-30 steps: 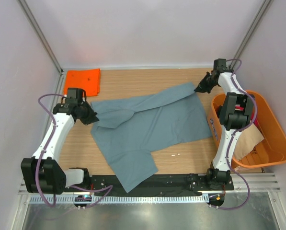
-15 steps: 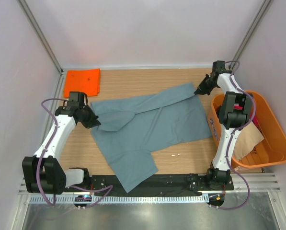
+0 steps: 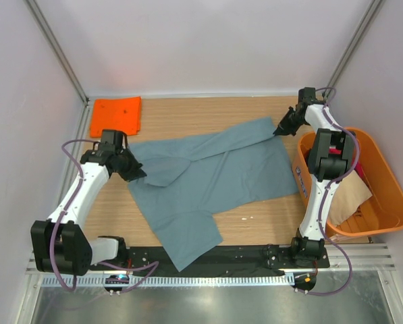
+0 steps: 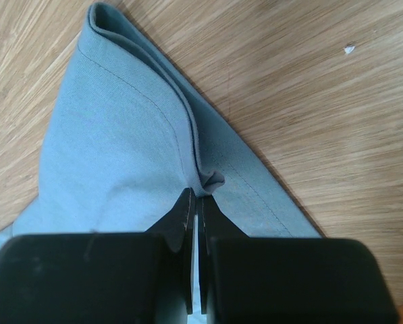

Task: Fold and stack the t-shirts
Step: Fold the tshirt

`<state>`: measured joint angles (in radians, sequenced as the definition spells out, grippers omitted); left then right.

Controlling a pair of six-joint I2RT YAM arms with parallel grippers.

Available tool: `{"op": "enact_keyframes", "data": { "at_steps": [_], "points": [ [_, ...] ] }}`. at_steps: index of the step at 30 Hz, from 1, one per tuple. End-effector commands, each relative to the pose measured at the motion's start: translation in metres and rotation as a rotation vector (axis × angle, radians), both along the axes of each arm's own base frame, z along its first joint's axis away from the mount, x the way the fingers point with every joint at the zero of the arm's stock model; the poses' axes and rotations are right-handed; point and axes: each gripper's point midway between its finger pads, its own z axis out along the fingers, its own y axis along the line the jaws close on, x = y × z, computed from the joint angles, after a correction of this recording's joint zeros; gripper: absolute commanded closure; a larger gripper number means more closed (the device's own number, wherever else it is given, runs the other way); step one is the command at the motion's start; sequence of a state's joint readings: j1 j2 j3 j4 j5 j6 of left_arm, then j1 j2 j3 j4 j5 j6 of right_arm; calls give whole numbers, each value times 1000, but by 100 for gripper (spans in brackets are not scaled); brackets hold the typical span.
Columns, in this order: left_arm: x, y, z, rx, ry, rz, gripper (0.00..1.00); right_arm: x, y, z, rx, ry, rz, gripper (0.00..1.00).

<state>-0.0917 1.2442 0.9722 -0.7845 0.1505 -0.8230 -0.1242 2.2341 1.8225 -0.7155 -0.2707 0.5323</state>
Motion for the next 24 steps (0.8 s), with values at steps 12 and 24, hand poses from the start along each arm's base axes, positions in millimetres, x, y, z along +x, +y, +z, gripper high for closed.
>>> {"op": "enact_keyframes", "data": {
  "at_steps": [12,24],
  "points": [
    [-9,3,9,17,-29,39,100,3,-1,-2,-29,-5,17,96],
    [5,37,21,227,-95,18,39,26,-13,46,-230,-120,74,58]
  ]
}}
